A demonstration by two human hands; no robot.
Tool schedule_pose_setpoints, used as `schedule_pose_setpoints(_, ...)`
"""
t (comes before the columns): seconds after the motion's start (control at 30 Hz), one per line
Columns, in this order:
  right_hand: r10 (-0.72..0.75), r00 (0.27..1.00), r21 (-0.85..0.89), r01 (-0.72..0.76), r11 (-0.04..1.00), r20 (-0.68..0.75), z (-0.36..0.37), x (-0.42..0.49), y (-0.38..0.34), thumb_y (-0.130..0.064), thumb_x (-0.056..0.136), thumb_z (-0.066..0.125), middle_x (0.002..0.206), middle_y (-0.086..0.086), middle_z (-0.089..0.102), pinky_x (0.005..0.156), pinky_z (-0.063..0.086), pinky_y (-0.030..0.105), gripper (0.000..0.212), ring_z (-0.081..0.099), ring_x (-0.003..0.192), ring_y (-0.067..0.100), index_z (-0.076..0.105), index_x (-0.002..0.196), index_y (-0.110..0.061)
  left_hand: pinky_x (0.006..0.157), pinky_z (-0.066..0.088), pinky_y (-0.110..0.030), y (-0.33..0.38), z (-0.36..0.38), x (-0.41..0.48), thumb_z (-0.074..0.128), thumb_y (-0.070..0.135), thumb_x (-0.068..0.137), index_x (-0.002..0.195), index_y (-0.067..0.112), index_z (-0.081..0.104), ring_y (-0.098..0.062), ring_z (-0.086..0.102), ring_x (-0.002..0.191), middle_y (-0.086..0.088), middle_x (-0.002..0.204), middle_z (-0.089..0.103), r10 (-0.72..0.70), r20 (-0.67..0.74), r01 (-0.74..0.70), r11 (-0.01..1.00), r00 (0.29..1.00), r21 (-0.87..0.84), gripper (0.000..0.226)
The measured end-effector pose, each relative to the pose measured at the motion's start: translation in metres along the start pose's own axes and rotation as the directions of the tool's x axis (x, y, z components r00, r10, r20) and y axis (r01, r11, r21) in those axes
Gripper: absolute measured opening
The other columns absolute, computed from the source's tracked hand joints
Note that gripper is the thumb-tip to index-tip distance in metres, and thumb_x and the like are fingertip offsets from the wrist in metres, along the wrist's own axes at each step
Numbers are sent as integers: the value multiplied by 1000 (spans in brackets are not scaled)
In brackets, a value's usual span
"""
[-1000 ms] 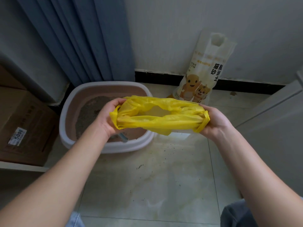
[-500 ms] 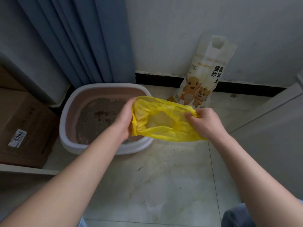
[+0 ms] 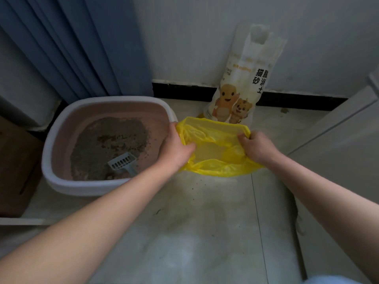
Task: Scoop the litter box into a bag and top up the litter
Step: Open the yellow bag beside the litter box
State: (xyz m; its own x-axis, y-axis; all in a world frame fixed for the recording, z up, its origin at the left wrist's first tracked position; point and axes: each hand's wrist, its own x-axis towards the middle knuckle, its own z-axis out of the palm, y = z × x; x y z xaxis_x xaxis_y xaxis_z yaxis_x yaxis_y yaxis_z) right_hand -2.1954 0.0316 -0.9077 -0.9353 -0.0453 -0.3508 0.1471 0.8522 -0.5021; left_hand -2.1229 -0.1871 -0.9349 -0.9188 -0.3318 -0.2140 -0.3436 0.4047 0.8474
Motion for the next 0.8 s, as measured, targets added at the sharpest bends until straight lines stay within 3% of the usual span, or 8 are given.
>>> schedule_pose_setpoints(0.13,66,998,-7,-66,998,22,36,11,57,-40,103,48,69,5,55,58,34,32,43,54,72,27,54,69,-14,107,40,-45,-15,32,-6,75,37,77,154,19,0,-34,36,138,-13,157,23,250,10,-234,891,968,388,109)
schedule_pose_setpoints(0.23,112,993,17,-113,993,32,69,20,90,-38,102,51,62,6,53,55,31,33,49,53,64,27,54,63,-8,112,32,-47,-24,50,-7,70,33,78,152,15,25,-36,30,141,-17,154,27,617,19,-473,583,787,660,88)
schedule_pose_setpoints(0.33,118,988,66,-124,990,96,99,28,112,-38,99,55,68,11,59,61,36,33,46,61,77,32,60,67,-5,97,44,-47,-47,84,-2,63,11,76,108,12,67,-34,58,104,-11,108,65,761,347,-756,273,548,595,33)
schedule_pose_setpoints(0.4,117,988,103,-127,987,99,114,35,121,-44,92,62,96,15,69,73,45,34,40,65,99,34,69,99,-5,97,46,-47,-68,103,4,66,8,69,87,15,69,-31,62,84,-6,81,65,681,511,-788,160,524,594,19)
schedule_pose_setpoints(0.53,-17,980,63,30,998,-198,120,27,119,-52,77,74,138,11,54,101,45,43,80,51,126,33,44,141,-14,102,42,-48,-93,114,15,68,17,71,86,18,70,-31,61,96,-5,92,67,450,625,-743,148,638,652,16)
schedule_pose_setpoints(0.63,-471,783,-184,435,881,-406,125,14,111,-32,76,75,141,11,50,104,38,46,45,42,133,34,62,116,-17,95,45,-45,-98,119,17,61,23,74,84,16,69,-32,60,101,-7,98,66,448,656,-777,168,608,606,15)
schedule_pose_setpoints(0.7,-631,708,-285,564,775,-316,136,13,101,-24,76,74,140,11,55,105,36,47,14,41,136,36,71,90,-21,83,47,-42,-100,120,20,59,22,77,80,14,69,-31,59,94,-7,90,63,515,645,-802,160,565,575,13)
schedule_pose_setpoints(0.8,-543,838,-392,483,783,-53,153,23,95,-28,80,71,148,11,50,114,26,47,7,31,145,37,77,85,-27,76,48,-39,-106,115,26,68,23,72,73,14,69,-29,59,82,-4,75,60,531,642,-801,127,553,585,9)
